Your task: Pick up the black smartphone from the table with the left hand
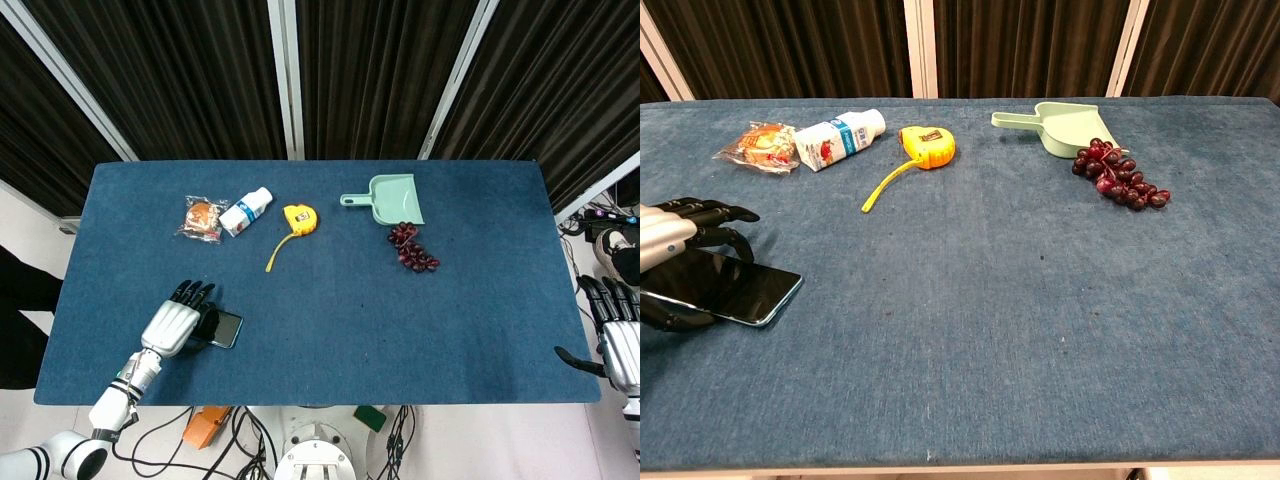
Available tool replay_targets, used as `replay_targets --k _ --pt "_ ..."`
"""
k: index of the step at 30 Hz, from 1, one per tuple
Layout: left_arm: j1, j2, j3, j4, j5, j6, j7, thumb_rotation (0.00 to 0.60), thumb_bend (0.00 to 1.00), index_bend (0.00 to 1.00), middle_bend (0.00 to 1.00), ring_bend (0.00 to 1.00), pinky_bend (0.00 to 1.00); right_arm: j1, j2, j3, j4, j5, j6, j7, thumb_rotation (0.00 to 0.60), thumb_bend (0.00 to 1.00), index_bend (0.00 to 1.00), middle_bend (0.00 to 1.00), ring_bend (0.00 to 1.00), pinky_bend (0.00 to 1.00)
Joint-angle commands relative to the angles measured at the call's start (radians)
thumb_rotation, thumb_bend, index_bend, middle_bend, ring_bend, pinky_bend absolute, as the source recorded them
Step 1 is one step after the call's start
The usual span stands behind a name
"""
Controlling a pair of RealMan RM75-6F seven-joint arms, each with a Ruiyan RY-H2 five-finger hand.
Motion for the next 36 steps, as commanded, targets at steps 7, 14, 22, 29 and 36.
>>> replay_targets --k 7,14,22,29,36 --pt "-0.022 -0.011 -0.013 0.027 0.002 -0.003 -0.041 0.600 0.45 0.39 0.06 0.00 0.00 0.000 -0.005 0.000 0.009 0.000 0.001 0.011 0.600 0.18 0.09 0.13 0.00 0.04" --pt "-0.037 0.024 -0.022 -0.020 -0.003 -0.005 -0.067 0.600 0.55 0.43 0.08 0.00 0.00 -0.001 -0.009 -0.001 0.016 0.002 0.000 0.016 0.600 0.18 0.10 0.14 0.00 0.04" --pt "-0.075 0.081 -0.054 -0.110 -0.069 -0.070 -0.070 0.600 0.58 0.44 0.08 0.00 0.00 -0.003 -0.013 -0.002 0.030 0.008 -0.004 0.029 0.600 0.18 0.10 0.13 0.00 0.04" --pt "-0.117 0.070 -0.077 -0.110 -0.125 -0.122 -0.027 0.600 0.57 0.36 0.08 0.00 0.00 -0.010 -0.013 -0.002 0.040 0.013 0.002 0.040 0.600 0.18 0.11 0.13 0.00 0.04" --pt "-0.107 0.078 -0.100 -0.142 -0.134 -0.051 -0.019 0.600 0.56 0.20 0.08 0.00 0.00 -0.018 -0.013 -0.002 0.049 0.018 0.009 0.050 0.600 0.18 0.11 0.14 0.00 0.04"
